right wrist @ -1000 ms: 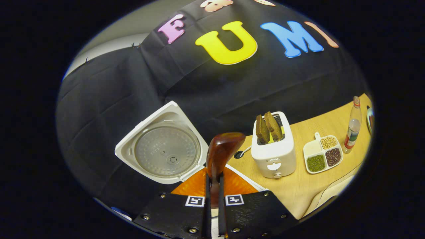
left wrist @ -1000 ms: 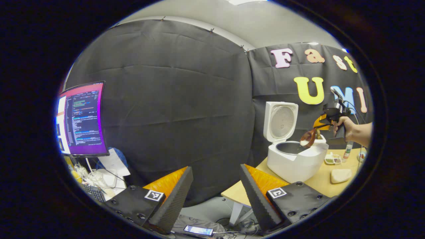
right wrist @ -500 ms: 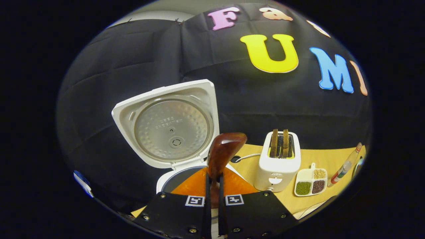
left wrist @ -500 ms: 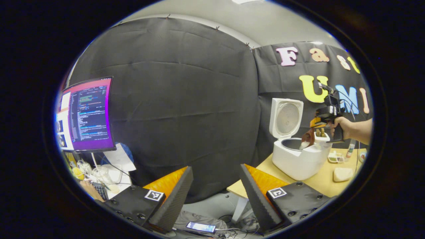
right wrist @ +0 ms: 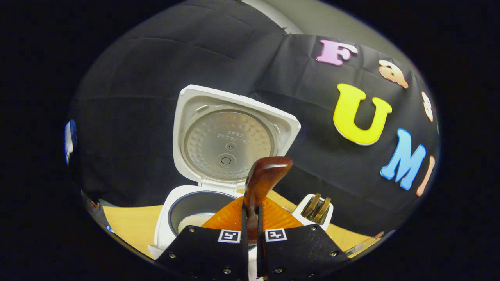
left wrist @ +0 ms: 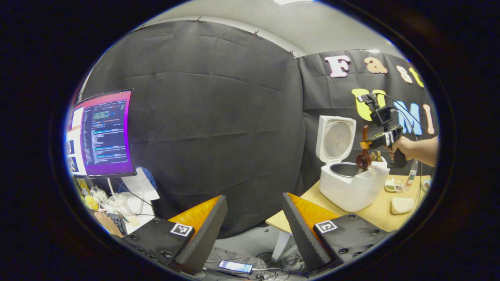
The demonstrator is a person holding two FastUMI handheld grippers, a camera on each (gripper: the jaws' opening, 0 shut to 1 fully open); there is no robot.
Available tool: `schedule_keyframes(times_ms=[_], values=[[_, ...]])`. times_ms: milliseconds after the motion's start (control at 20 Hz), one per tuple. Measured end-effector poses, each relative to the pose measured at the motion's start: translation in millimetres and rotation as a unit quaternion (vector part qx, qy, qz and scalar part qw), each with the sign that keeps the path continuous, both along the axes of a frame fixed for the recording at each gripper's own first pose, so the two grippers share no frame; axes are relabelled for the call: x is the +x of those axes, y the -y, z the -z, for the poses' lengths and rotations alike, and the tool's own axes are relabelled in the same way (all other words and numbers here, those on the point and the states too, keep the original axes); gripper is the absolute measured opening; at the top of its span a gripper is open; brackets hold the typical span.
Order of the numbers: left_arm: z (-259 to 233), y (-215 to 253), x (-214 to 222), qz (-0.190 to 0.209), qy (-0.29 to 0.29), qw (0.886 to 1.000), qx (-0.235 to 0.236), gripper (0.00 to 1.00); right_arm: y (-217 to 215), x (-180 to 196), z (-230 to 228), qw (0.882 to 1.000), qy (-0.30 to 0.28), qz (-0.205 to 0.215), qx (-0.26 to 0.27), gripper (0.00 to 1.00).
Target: Close the left gripper, press the button to open the rice cooker; take a wooden spoon from the chopstick holder with the right hand, scoop a spoonful of rice and pour it into the rice cooker, then put the wooden spoon back into the chopstick holder.
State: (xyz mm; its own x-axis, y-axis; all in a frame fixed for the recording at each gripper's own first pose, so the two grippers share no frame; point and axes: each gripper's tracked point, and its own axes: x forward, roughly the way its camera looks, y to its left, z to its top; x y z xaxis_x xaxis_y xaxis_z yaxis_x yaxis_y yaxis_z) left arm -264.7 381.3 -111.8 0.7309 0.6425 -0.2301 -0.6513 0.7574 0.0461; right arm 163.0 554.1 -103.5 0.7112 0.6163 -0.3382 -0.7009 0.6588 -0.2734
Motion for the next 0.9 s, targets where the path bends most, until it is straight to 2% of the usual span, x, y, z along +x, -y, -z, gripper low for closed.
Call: schedule_keyframes(times_ms=[50, 150, 250, 350, 500, 600, 700, 800, 900], values=[[-2, 1, 1, 0.002, 0.0, 1.0, 0.001, 0.98, 0, -1, -2, 1.0, 0.016, -0.006, -0.009, 0.08], [-1, 3, 5, 0.006, 0.001, 1.0, 0.003, 0.98, -1, -5, 3, 1.0, 0.014, -0.012, -0.011, 0.08], [-4, 5, 8, 0.01, 0.003, 1.0, 0.002, 0.98, 2, -7, 7, 1.0, -0.023, -0.003, 0.009, 0.08], [-7, 5, 14, 0.013, 0.008, 1.0, 0.007, 0.98, 3, -10, 3, 0.994, -0.083, 0.015, 0.062, 0.08], [-13, 6, 22, 0.019, 0.017, 1.0, 0.008, 0.98, 6, -12, -7, 0.975, -0.171, 0.039, 0.138, 0.08], [-19, 6, 28, 0.025, 0.024, 0.999, 0.012, 0.98, 11, -9, -13, 0.957, -0.217, 0.05, 0.187, 0.08], [-27, 3, 33, 0.029, 0.026, 0.999, 0.02, 1.0, 21, -10, -22, 0.936, -0.253, 0.064, 0.235, 0.08], [-32, 3, 44, 0.036, 0.03, 0.999, 0.018, 0.98, 37, -12, -32, 0.918, -0.278, 0.079, 0.272, 0.08], [-39, 6, 56, 0.046, 0.039, 0.998, 0.017, 0.98, 50, -13, -36, 0.906, -0.292, 0.088, 0.294, 0.08]])
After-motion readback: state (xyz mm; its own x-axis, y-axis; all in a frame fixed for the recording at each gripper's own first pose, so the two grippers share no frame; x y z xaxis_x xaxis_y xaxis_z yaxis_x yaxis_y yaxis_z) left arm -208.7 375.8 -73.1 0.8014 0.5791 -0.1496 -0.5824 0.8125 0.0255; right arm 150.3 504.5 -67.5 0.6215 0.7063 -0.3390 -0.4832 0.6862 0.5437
